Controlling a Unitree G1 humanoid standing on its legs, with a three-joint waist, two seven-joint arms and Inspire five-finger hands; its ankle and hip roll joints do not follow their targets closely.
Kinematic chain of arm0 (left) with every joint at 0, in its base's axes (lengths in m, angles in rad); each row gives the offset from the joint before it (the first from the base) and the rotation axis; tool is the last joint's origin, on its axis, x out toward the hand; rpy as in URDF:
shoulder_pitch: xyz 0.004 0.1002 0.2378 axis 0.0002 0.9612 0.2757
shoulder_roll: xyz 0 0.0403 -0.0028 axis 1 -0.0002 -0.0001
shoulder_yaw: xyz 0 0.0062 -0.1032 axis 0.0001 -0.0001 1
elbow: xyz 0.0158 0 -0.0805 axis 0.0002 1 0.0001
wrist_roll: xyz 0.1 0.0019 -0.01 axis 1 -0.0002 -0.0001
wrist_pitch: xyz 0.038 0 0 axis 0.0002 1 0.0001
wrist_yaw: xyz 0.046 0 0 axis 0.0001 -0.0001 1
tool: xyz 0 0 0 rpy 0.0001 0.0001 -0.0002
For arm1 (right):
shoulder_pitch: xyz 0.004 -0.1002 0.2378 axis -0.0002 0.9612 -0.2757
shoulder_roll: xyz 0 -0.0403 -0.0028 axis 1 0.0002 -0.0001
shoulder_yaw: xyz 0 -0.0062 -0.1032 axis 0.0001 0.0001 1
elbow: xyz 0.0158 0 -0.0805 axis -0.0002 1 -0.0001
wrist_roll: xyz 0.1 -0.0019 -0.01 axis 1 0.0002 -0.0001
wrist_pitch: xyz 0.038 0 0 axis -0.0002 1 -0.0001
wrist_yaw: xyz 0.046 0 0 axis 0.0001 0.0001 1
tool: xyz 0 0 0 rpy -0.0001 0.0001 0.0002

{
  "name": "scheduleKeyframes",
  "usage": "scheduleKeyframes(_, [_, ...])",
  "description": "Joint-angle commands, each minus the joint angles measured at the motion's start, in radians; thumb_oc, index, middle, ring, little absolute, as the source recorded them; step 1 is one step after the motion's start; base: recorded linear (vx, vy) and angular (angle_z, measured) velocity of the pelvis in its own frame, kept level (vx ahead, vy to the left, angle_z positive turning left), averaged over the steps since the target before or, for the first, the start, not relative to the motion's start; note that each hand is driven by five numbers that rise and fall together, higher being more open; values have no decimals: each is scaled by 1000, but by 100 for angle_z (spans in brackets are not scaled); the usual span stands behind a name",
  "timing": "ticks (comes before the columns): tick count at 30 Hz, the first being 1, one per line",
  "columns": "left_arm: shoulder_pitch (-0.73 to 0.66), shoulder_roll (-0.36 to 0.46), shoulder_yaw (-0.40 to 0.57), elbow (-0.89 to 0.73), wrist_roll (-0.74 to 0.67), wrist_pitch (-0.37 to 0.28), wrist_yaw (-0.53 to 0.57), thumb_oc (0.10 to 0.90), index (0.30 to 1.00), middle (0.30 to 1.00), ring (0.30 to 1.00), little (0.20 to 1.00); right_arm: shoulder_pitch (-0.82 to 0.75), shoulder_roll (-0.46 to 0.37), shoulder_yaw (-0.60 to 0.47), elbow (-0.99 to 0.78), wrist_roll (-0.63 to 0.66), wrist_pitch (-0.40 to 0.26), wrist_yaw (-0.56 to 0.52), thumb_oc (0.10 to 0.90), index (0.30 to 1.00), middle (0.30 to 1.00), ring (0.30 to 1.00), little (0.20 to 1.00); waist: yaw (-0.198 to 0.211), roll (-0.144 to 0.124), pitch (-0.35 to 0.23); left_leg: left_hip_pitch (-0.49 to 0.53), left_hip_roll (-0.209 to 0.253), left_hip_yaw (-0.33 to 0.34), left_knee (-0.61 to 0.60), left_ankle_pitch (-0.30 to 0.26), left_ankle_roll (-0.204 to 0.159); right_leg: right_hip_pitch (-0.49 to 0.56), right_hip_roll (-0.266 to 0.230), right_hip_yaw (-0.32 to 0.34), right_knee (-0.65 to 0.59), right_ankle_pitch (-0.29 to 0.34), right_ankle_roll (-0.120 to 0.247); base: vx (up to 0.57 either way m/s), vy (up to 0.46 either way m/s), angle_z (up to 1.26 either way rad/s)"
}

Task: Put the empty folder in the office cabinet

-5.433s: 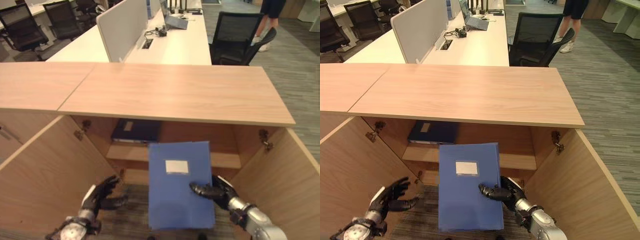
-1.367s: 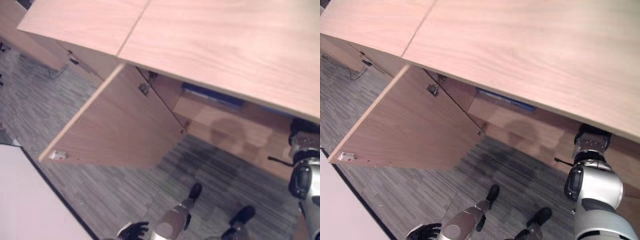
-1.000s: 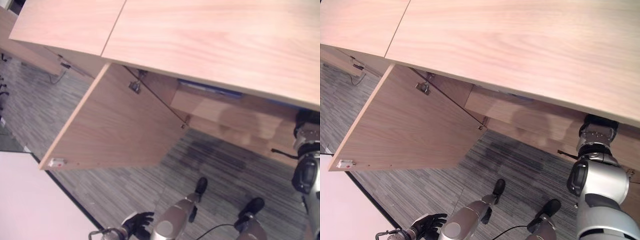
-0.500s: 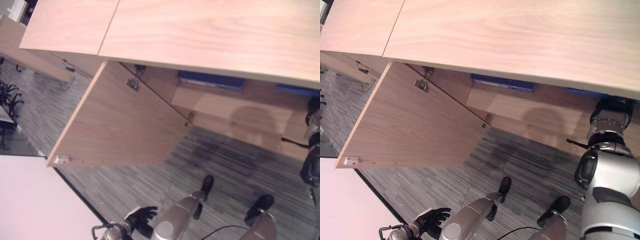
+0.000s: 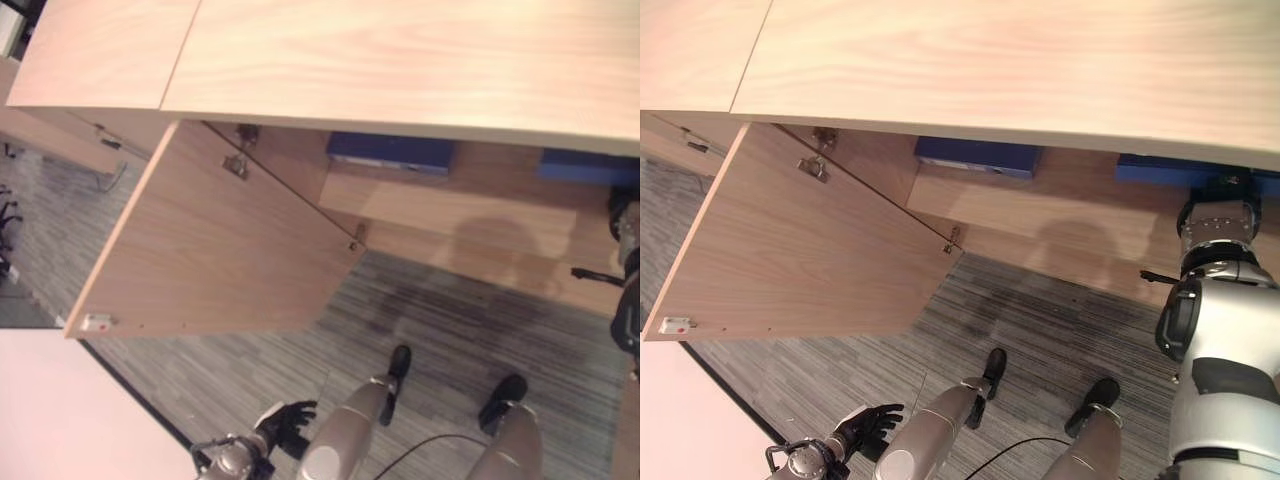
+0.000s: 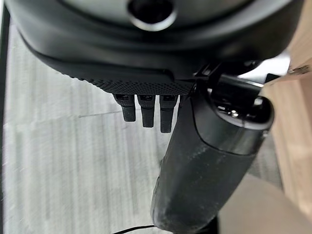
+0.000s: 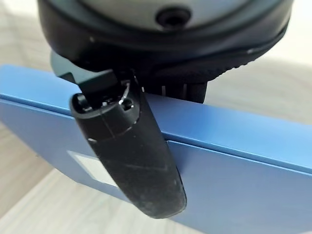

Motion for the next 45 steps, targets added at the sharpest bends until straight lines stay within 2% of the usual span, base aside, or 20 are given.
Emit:
scheduleKeyframes(1, [-32, 3, 20, 109, -23, 8, 56, 800, 900, 900, 900, 900, 7, -51, 10, 32, -65, 47, -64, 800, 900, 900, 900, 900, 5, 7, -13, 57, 43, -20, -28, -125, -38, 124, 26, 49, 8, -119, 88, -2, -4, -8])
scheduleKeyframes(2, [-34, 3, 20, 111, -23, 7, 57, 800, 900, 900, 900, 900, 6, -51, 10, 32, -66, 47, -64, 800, 900, 900, 900, 900, 4, 9, -11, 59, 43, -21, -32, -120, -38, 127, 27, 48, 3, -114, 88, 99, -35, -15])
scheduleKeyframes(3, [-35, 2, 20, 112, -23, 7, 57, 800, 900, 900, 900, 900, 5, -51, 10, 32, -66, 47, -64, 800, 900, 900, 900, 900, 2, 6, -16, 70, 43, -24, -33, -143, -40, 137, 30, 56, 7, -140, 93, 0, -3, -10])
scheduleKeyframes(4, [-42, -5, 22, 117, -26, 9, 62, 800, 900, 900, 900, 900, 9, -43, 10, 37, -77, 58, -70, 800, 900, 900, 900, 900, 1, 6, -11, 71, 43, -24, -40, -118, -38, 144, 29, 45, -8, -110, 88, 24, -23, -10])
scheduleKeyframes(8, [-52, -32, 20, 133, -32, 19, 78, 800, 900, 900, 900, 900, 45, -38, -9, 63, -118, 92, -108, 800, 900, 900, 900, 900, -3, -12, -39, 143, 54, -41, -110, -93, -39, 249, 40, 12, -101, -88, 86, 24, -19, 0])
scheduleKeyframes(20, [-3, -78, 42, 204, -26, 34, 115, 800, 900, 900, 900, 900, 146, -16, -78, 87, -178, 92, -196, 800, 900, 900, 900, 900, 15, -23, -104, 273, 68, -89, -254, -34, -39, 420, 64, -66, -244, -48, 82, 16, -7, 7])
scheduleKeyframes(32, [35, -111, 61, 225, -12, 45, 115, 800, 900, 900, 900, 900, 254, 13, -128, 72, -201, 80, -219, 800, 900, 900, 900, 900, 42, -15, -153, 355, 94, -140, -366, 32, -63, 515, 88, -140, -323, -35, 75, -3, -17, 11])
scheduleKeyframes(38, [39, -115, 68, 230, -21, 41, 118, 800, 900, 900, 900, 900, 234, 23, -99, 68, -226, 82, -214, 800, 900, 900, 900, 900, 51, -14, -152, 350, 99, -143, -368, 40, -66, 506, 95, -141, -319, -37, 72, -7, -9, 6])
scheduleKeyframes(42, [48, -110, 67, 223, -18, 34, 116, 800, 900, 900, 900, 900, 176, -28, -30, 56, -285, 114, -170, 800, 900, 900, 900, 900, 63, -3, -141, 336, 97, -146, -371, 55, -72, 483, 87, -142, -305, -39, 71, -28, 9, 1])
scheduleKeyframes(44, [61, -103, 71, 213, -14, 27, 107, 800, 900, 900, 900, 900, 152, -86, 15, 44, -325, 136, -131, 800, 900, 900, 900, 900, 73, 5, -134, 329, 95, -145, -372, 62, -77, 471, 77, -147, -301, -37, 72, -46, 19, 5])
scheduleKeyframes(45, [63, -91, 84, 198, -25, 19, 103, 800, 900, 900, 900, 900, 120, -148, 65, 26, -350, 152, -95, 800, 900, 900, 900, 900, 79, 8, -125, 316, 92, -141, -374, 67, -84, 454, 68, -148, -295, -39, 71, 50, -54, 11])
